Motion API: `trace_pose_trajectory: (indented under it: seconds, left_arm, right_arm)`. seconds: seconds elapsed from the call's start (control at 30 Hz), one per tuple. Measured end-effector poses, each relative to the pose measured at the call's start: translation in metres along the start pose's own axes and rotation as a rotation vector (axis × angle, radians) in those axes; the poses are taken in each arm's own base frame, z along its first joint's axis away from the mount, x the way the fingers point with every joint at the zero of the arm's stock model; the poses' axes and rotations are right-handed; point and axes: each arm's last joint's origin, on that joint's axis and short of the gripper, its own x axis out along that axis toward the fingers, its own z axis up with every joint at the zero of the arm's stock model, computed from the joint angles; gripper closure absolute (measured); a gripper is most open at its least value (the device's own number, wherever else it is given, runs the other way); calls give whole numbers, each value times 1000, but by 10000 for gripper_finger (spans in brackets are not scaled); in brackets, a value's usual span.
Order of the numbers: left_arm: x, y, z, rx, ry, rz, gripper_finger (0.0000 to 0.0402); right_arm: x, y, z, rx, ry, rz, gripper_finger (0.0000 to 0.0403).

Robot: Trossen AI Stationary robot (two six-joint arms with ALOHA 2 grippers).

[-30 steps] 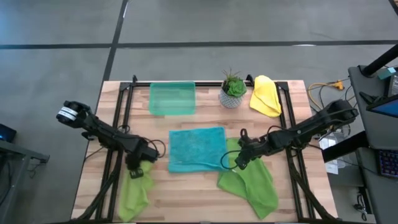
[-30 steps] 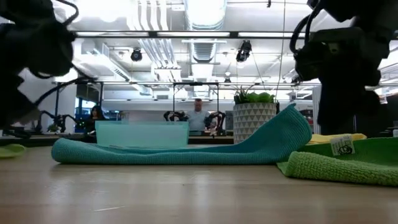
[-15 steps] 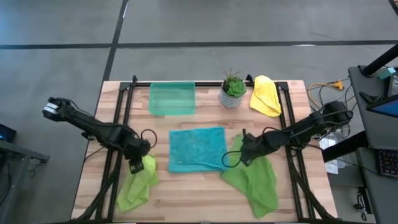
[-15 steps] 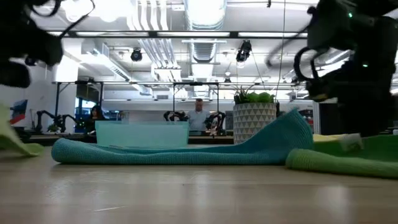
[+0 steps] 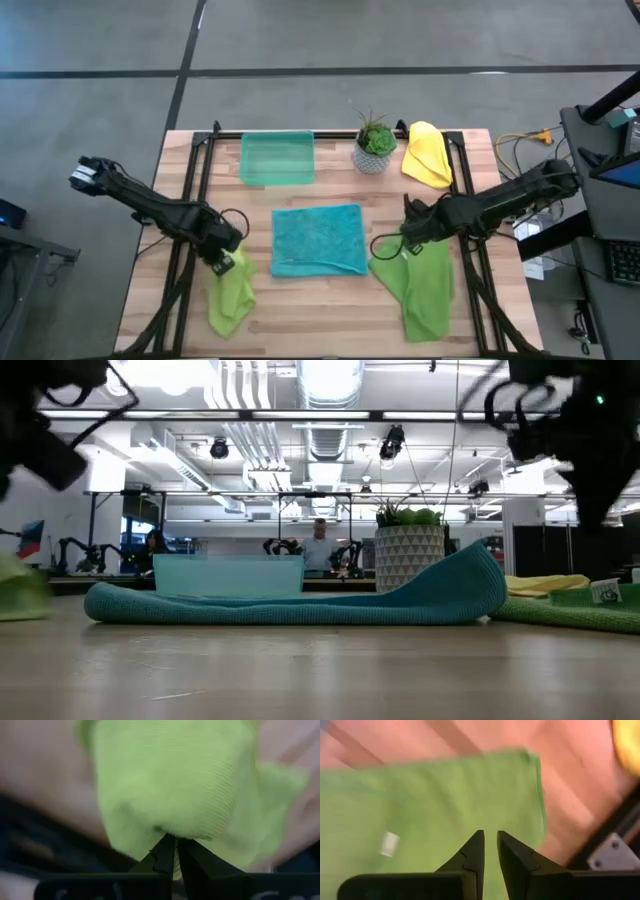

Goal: Fold microfiber towels
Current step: Fold the blue microfiber cloth

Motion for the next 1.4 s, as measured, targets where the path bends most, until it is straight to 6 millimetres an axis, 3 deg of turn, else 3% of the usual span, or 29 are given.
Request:
trace_pose_trajectory:
  seconds: [0.33, 0.53, 0.67, 0.77, 0.83, 0.97, 1.07, 1.2, 1.4]
  left_arm:
    - [-4, -19, -12, 153, 250, -160, 385]
    - [-4, -16, -19, 201, 309, -185, 321]
    - [-6, -14, -21, 249, 288, -205, 272]
    - [-9, -19, -18, 315, 182, -265, 256]
    - [-10, -28, -12, 394, 22, -326, 254]
    - [-13, -48, 3, 514, -414, -376, 253]
    - [-11, -59, 15, 594, -663, -301, 253]
    - [7, -71, 28, 680, -717, -201, 253]
    - [37, -87, 45, 669, -650, -128, 253]
  right_arm:
    - [-47, -10, 14, -34, -321, 109, 355]
    - [-56, 0, 22, -86, -419, 221, 355]
    - [-51, 18, 26, -198, -469, 417, 353]
    - [-40, 36, 26, -319, -501, 692, 349]
    - [-29, 42, 24, -325, -555, 812, 346]
    - [-7, 41, 19, -279, -606, 840, 329]
    - [4, 40, 15, -312, -580, 821, 304]
    - [12, 47, 12, -358, -522, 805, 263]
    - [18, 76, 9, -515, -492, 755, 214]
